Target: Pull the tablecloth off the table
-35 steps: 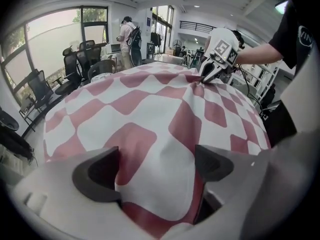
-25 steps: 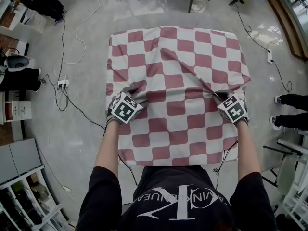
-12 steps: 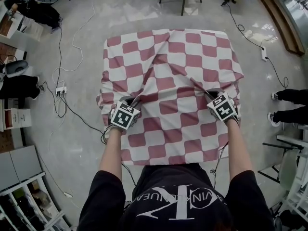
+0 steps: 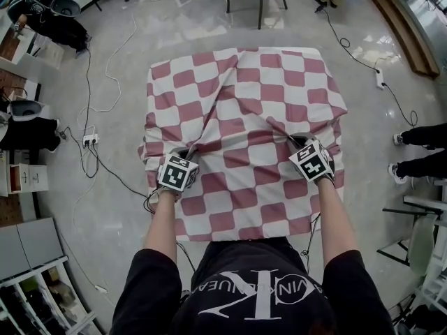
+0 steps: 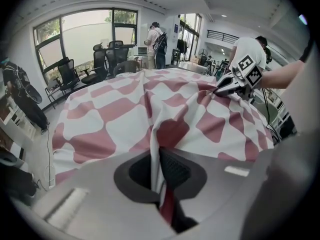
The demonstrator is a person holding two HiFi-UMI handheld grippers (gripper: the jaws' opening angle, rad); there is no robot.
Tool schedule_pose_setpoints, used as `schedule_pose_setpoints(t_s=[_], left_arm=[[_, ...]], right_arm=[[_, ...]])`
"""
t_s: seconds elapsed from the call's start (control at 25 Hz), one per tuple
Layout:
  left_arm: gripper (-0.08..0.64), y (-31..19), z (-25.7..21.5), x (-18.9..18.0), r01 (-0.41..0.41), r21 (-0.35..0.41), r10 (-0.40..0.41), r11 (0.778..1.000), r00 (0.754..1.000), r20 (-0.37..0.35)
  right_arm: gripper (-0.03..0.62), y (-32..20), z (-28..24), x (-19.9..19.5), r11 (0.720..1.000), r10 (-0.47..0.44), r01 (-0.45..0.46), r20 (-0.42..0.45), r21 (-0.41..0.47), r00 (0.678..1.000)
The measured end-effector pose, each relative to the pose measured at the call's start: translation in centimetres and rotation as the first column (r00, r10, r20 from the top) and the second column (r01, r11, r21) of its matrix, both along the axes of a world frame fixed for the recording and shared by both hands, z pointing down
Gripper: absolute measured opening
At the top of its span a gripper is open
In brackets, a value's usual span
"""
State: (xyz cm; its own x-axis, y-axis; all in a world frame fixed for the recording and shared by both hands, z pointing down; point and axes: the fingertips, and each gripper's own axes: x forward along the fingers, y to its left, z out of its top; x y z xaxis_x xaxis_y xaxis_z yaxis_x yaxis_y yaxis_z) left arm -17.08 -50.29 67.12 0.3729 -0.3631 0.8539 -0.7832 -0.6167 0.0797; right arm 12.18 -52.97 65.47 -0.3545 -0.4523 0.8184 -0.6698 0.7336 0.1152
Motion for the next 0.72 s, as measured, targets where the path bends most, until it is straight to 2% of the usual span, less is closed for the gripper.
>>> schedule_pose_setpoints(t_s=[0.2, 0.44, 0.72], left_arm=[[0.015, 0.0, -0.5, 0.0, 0.049, 0.013, -0.049, 0.999, 0.999, -0.005], [0.014, 0.7, -3.3, -0.1, 0.168, 0.049, -0.162, 0.985, 0.98, -0.111], [0.014, 1.7, -6.0, 0.3, 0.25, 0.092, -0.232, 0.964, 0.957, -0.174]], right_arm=[[0.014, 0.2, -0.5, -0.1, 1.0, 0.003, -0.002, 0.037, -0.006, 0.999], [0.012, 0.6, -3.7, 0.0, 0.999, 0.026, -0.034, 0.188, 0.039, 0.982], [0.012, 0.8, -6.4, 0.4, 0.996, 0.033, -0.058, 0.313, 0.071, 0.949]])
